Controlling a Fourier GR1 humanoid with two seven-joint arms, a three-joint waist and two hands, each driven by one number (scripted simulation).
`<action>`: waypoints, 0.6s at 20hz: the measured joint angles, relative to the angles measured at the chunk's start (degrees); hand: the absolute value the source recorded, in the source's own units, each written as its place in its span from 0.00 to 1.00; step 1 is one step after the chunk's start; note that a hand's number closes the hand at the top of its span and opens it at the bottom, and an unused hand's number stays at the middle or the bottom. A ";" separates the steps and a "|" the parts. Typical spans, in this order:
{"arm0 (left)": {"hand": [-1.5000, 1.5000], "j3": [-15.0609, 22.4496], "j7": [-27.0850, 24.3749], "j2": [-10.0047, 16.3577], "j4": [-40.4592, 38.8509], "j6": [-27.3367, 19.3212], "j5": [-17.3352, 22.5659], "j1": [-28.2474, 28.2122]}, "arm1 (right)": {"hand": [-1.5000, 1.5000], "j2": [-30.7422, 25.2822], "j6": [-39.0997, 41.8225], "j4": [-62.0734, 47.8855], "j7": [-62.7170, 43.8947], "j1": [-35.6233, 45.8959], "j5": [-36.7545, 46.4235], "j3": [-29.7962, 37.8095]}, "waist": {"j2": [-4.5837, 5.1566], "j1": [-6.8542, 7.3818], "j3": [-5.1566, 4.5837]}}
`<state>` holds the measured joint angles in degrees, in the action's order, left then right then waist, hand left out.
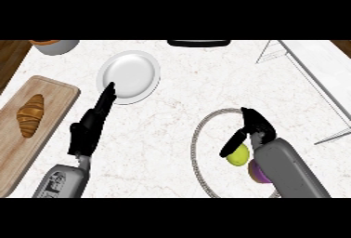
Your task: Pick the pear from the placemat and place it in the tiered shelf
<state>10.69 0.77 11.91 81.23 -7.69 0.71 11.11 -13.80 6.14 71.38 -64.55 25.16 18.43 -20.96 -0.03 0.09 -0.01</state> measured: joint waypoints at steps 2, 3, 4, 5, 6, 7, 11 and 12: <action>0.50 -0.17 0.58 -0.37 0.12 0.06 -0.44 0.30 | 0.00 1.09 -0.11 -0.44 0.36 -0.72 0.96 -0.10 | 0.00 -0.02 0.00; 0.50 -0.41 0.90 -0.41 0.08 0.31 -0.48 0.52 | 0.00 1.64 -0.02 -0.96 0.38 -0.32 1.22 0.16 | 0.01 0.00 0.00; 0.50 -1.07 1.15 0.26 0.60 1.19 0.00 0.31 | 0.00 1.84 -0.01 -0.91 0.46 -0.68 1.53 0.29 | -0.01 0.01 0.00; 0.50 -1.64 1.66 0.29 0.41 1.41 0.17 1.02 | 0.00 1.96 -0.02 -0.39 0.72 -1.85 1.87 0.10 | -0.02 -0.07 -0.01; 0.50 -1.93 0.99 0.21 -0.35 1.81 0.13 1.04 | 0.00 1.90 0.08 0.37 0.86 -2.82 2.06 0.16 | -0.02 -0.14 0.00; 0.50 -1.85 0.86 -0.10 -0.31 1.82 -0.22 0.82 | 1.00 1.92 0.38 0.49 0.89 -2.75 2.06 0.63 | -0.01 -0.13 0.01; 0.50 -1.72 0.67 -1.07 -0.40 1.62 -1.26 0.52 | 1.00 2.31 1.73 1.31 1.42 -3.81 2.34 0.20 | -0.18 -0.12 -0.11; 0.50 -2.08 0.93 -0.94 -0.19 1.97 -1.02 0.56 | 1.00 2.35 1.97 1.77 1.77 -4.32 2.84 -0.36 | -0.26 -0.09 -0.15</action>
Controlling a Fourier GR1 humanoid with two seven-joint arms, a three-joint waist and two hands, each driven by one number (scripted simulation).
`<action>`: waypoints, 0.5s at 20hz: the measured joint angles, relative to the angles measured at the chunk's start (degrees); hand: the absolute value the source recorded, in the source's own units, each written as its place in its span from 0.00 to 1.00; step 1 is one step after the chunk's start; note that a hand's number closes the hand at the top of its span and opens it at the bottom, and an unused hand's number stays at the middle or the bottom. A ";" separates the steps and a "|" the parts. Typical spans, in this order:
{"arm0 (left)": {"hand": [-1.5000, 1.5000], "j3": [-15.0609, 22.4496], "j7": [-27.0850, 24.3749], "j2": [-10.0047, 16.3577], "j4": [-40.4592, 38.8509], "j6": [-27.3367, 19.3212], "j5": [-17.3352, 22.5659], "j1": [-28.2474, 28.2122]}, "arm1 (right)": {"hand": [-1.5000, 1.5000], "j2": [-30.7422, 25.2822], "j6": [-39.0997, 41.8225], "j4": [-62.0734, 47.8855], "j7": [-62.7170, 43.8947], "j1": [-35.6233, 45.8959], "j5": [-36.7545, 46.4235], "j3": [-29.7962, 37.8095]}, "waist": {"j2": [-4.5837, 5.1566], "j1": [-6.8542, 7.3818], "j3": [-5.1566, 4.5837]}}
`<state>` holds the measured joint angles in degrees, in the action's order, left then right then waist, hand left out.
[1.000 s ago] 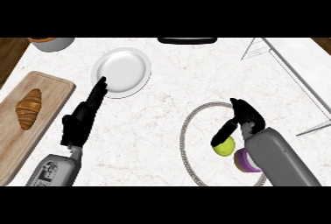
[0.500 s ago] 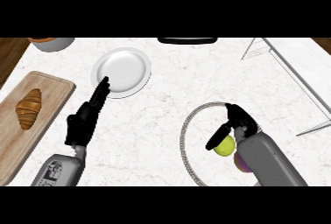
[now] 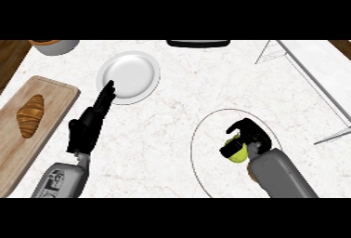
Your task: Pick the pear from the placemat and place it in the tiered shelf
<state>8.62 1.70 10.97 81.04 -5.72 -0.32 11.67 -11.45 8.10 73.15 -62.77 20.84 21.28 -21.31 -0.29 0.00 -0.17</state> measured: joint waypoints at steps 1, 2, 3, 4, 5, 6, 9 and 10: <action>0.50 -0.22 -0.46 0.13 -0.12 0.27 -0.08 -0.16 | 1.00 0.09 0.23 -0.31 0.26 0.05 0.72 -0.44 | -0.06 0.00 -0.10; 0.50 -0.07 -0.36 0.05 0.66 0.26 -0.29 -0.94 | 1.00 -0.12 0.68 -0.20 0.49 0.06 1.02 -0.59 | -0.07 0.06 -0.10; 0.50 -0.05 -0.84 -0.14 0.81 0.22 -0.58 -1.43 | 1.00 -0.41 1.10 0.04 0.94 -0.10 1.45 -0.70 | -0.06 0.09 -0.07; 0.50 -0.21 -0.39 -0.07 1.04 0.34 -0.79 -1.29 | 1.00 -0.61 1.49 -0.25 1.51 0.02 1.85 -0.57 | -0.06 0.13 -0.05; 0.50 -0.41 0.33 -0.10 1.43 0.43 -1.02 -0.88 | 1.00 -0.73 1.68 0.29 2.00 -0.49 2.47 -0.56 | -0.07 0.13 -0.03; 0.50 -0.47 -0.20 -0.46 1.00 0.44 -1.34 -1.02 | 1.00 -0.46 1.78 0.82 2.06 -0.95 3.18 -0.63 | -0.04 0.08 -0.03; 0.50 -0.34 -0.11 -0.66 0.94 0.79 -1.38 -0.45 | 1.00 0.77 -1.63 -4.38 -0.13 4.80 6.80 2.95 | 0.38 1.01 0.04; 0.50 -0.23 -0.35 -0.76 0.84 0.88 -1.39 -0.35 | 1.00 0.72 -3.43 -5.88 -0.98 6.81 8.35 4.63 | 0.61 1.45 0.02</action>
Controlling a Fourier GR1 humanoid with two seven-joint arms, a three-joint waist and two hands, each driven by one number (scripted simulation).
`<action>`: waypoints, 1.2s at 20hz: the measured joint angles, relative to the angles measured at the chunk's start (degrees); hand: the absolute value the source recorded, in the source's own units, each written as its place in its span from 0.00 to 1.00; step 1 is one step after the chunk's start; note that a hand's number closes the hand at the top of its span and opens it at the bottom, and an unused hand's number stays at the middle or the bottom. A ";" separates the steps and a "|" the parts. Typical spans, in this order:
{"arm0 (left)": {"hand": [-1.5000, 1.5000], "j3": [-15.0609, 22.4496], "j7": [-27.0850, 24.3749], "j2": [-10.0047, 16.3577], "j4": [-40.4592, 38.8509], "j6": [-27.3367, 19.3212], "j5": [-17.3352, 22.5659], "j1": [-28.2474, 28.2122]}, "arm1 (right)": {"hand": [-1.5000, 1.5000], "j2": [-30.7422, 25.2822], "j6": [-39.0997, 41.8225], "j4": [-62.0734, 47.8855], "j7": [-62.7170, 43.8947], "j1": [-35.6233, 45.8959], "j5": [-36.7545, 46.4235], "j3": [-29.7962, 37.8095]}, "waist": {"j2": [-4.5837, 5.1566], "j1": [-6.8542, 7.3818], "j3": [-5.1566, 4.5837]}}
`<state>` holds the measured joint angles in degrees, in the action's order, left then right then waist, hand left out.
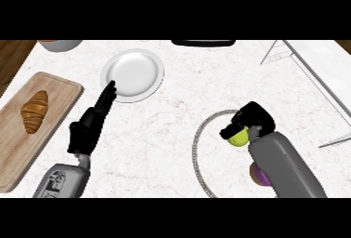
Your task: Pick the pear from the placemat and place it in the tiered shelf
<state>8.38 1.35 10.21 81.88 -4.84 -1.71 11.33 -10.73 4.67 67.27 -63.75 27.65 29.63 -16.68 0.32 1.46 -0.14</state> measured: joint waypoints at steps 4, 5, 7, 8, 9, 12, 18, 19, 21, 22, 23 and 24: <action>0.50 0.96 0.04 -0.49 0.32 0.44 -0.23 0.80 | 1.00 -1.89 -6.00 -5.41 -2.13 6.98 6.09 6.74 | 0.85 1.80 -0.04; 0.50 1.28 0.09 -0.55 0.43 0.59 -0.38 1.07 | 1.00 -2.15 -7.48 -6.76 -2.40 8.57 7.66 8.13 | 1.01 2.26 -0.03; 0.50 1.80 -0.12 -0.82 0.58 0.85 -0.52 1.45 | 1.00 -2.31 -9.91 -9.36 -3.06 11.95 10.92 10.44 | 1.31 3.29 -0.04; 0.50 1.99 -0.08 -0.97 0.47 0.85 -0.63 1.75 | 1.00 -2.52 -11.23 -10.61 -3.12 13.44 12.59 11.50 | 1.49 3.60 -0.03; 0.50 2.11 -0.09 -1.11 0.41 0.88 -0.68 2.04 | 1.00 -2.58 -12.52 -11.74 -3.25 15.06 14.26 12.48 | 1.58 3.91 -0.03; 0.50 2.43 0.08 -1.13 0.39 1.31 -0.70 2.46 | 1.00 -3.41 -17.75 -13.82 -2.66 19.30 19.19 15.44 | 1.76 4.70 0.01; 0.50 2.53 0.65 -1.46 0.08 1.41 -0.74 3.54 | 1.00 -3.93 -26.40 -17.74 -2.11 26.78 30.94 18.94 | 1.82 5.48 -0.06; 0.50 2.69 0.73 -1.52 0.07 1.53 -0.77 3.67 | 1.00 -3.81 -27.42 -18.52 -2.31 28.00 33.03 19.34 | 1.78 5.54 -0.07; 0.50 2.84 0.59 -1.76 -0.15 1.48 -0.88 3.76 | 1.00 -3.72 -29.12 -19.96 -2.92 30.58 37.00 20.33 | 1.70 5.54 -0.12; 0.50 2.97 0.59 -1.94 -0.38 1.40 -1.00 3.85 | 1.00 -3.55 -29.80 -20.79 -3.35 31.74 39.06 20.75 | 1.69 5.48 -0.14; 0.50 3.08 0.62 -1.97 -0.45 1.34 -1.13 3.69 | 1.00 -3.97 -30.12 -21.73 -3.93 33.08 41.08 21.31 | 1.61 5.47 -0.17; 0.50 3.12 0.68 -2.11 -0.44 1.16 -1.25 3.77 | 1.00 -4.19 -30.42 -22.81 -4.51 34.03 43.19 21.77 | 1.57 5.40 -0.19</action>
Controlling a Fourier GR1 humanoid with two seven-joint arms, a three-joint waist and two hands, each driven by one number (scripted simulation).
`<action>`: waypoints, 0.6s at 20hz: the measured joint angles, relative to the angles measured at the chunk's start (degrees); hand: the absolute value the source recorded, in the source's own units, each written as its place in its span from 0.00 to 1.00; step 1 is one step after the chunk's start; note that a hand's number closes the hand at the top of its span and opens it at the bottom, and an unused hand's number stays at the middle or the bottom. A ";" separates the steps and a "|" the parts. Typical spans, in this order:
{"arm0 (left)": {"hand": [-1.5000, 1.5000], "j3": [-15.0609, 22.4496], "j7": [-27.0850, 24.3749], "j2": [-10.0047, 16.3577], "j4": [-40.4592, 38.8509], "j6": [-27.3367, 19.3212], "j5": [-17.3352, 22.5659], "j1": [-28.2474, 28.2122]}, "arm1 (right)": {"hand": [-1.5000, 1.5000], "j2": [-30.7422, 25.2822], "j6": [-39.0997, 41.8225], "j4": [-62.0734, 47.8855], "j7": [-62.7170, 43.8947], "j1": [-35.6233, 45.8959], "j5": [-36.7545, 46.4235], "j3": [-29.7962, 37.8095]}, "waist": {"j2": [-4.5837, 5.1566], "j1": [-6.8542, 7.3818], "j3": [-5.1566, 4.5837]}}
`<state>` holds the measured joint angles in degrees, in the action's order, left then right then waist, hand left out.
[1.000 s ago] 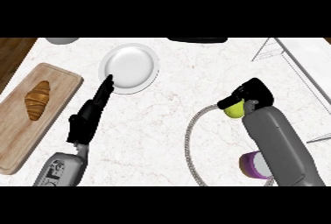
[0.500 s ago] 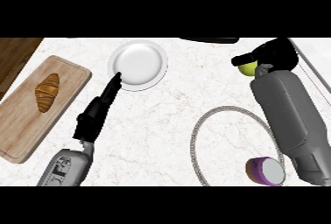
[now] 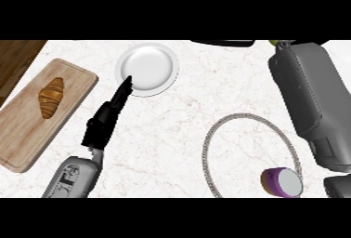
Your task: Pick the pear from the placemat and place it in the tiered shelf
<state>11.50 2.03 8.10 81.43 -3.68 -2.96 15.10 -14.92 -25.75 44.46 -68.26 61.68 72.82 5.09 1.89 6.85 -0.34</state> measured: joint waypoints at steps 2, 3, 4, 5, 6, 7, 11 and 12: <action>0.50 -0.02 0.06 -0.08 -0.34 -0.06 -0.09 0.09 | 1.00 -0.62 -0.32 -2.05 -1.01 2.22 3.95 1.12 | -0.04 -0.26 -0.03; 0.50 -0.14 0.15 -0.08 -0.41 -0.33 -0.26 0.17 | 1.00 -0.72 -0.52 -2.87 -1.36 3.28 5.99 1.68 | -0.15 -0.46 -0.02; 0.50 -0.14 0.13 -0.18 -0.50 -0.34 -0.23 0.17 | 1.00 -0.86 -0.74 -3.81 -1.64 4.04 7.95 2.37 | -0.17 -0.61 -0.03; 0.50 -0.15 0.10 -0.22 -0.53 -0.39 -0.22 -0.05 | 1.00 -1.13 -0.88 -4.47 -1.90 5.00 9.95 3.06 | -0.28 -0.80 -0.03; 0.50 -0.28 0.05 -0.16 -0.54 -0.31 -0.12 0.01 | 1.00 -1.44 -0.96 -5.18 -2.13 6.00 11.92 3.74 | -0.33 -0.93 -0.04; 0.50 -0.54 -0.01 0.01 -0.76 -0.32 -0.12 0.13 | 1.00 -1.61 -0.92 -5.65 -2.36 7.20 13.84 4.44 | -0.40 -1.12 -0.05; 0.50 -0.79 -0.17 -0.03 -1.12 -0.49 -0.11 -0.38 | 1.00 -3.01 -0.53 -7.67 -3.03 10.52 21.65 7.34 | -0.53 -1.73 -0.04; 0.50 -0.93 -0.20 0.01 -1.25 -0.46 -0.03 -0.42 | 1.00 -3.18 -0.26 -8.15 -3.17 11.11 23.55 8.14 | -0.54 -1.87 -0.05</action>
<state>10.57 1.83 8.10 80.18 -4.13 -2.98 14.68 -18.10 -26.01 36.31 -71.43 72.80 96.37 13.22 1.35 4.99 -0.39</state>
